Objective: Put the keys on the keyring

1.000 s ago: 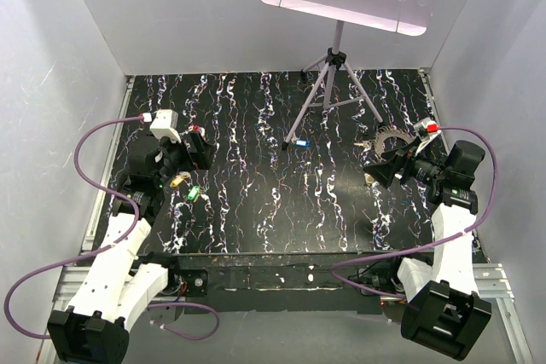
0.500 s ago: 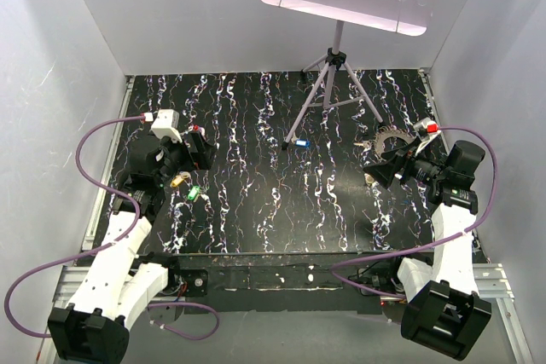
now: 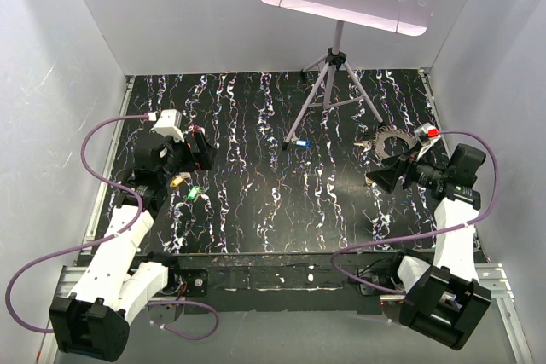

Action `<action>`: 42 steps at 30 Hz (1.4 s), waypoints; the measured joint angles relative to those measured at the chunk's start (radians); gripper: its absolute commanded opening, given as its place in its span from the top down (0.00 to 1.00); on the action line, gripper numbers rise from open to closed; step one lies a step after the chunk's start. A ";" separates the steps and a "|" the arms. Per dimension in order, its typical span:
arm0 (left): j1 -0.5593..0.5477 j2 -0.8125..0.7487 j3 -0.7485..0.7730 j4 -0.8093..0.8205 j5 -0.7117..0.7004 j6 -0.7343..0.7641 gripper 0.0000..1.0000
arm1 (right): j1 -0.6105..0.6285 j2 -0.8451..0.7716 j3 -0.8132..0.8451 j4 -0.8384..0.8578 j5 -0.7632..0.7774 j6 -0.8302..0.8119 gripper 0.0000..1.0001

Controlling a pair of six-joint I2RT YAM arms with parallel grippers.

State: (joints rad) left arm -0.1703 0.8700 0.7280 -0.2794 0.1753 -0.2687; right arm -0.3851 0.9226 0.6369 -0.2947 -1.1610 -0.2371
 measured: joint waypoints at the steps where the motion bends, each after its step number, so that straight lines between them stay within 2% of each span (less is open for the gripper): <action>1: 0.000 0.000 0.000 -0.002 -0.005 0.000 0.00 | -0.013 0.005 0.000 -0.010 -0.007 -0.011 0.00; 12: -0.008 0.039 0.005 -0.013 -0.036 0.008 0.00 | -0.073 0.029 0.002 -0.065 -0.025 -0.080 0.00; 23: -0.009 0.033 0.016 -0.032 -0.032 0.016 0.00 | -0.072 0.027 0.009 -0.062 -0.025 -0.014 0.00; 30: -0.009 0.023 0.025 -0.039 -0.030 0.028 0.00 | -0.019 0.026 0.023 -0.063 -0.009 0.026 0.00; 42: -0.009 0.029 0.025 -0.053 -0.029 0.041 0.00 | 0.087 0.029 0.067 -0.117 0.081 -0.008 0.00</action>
State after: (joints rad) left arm -0.1791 0.8993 0.7528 -0.3328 0.1459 -0.2279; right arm -0.2985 0.9512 0.7036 -0.4114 -1.0801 -0.2455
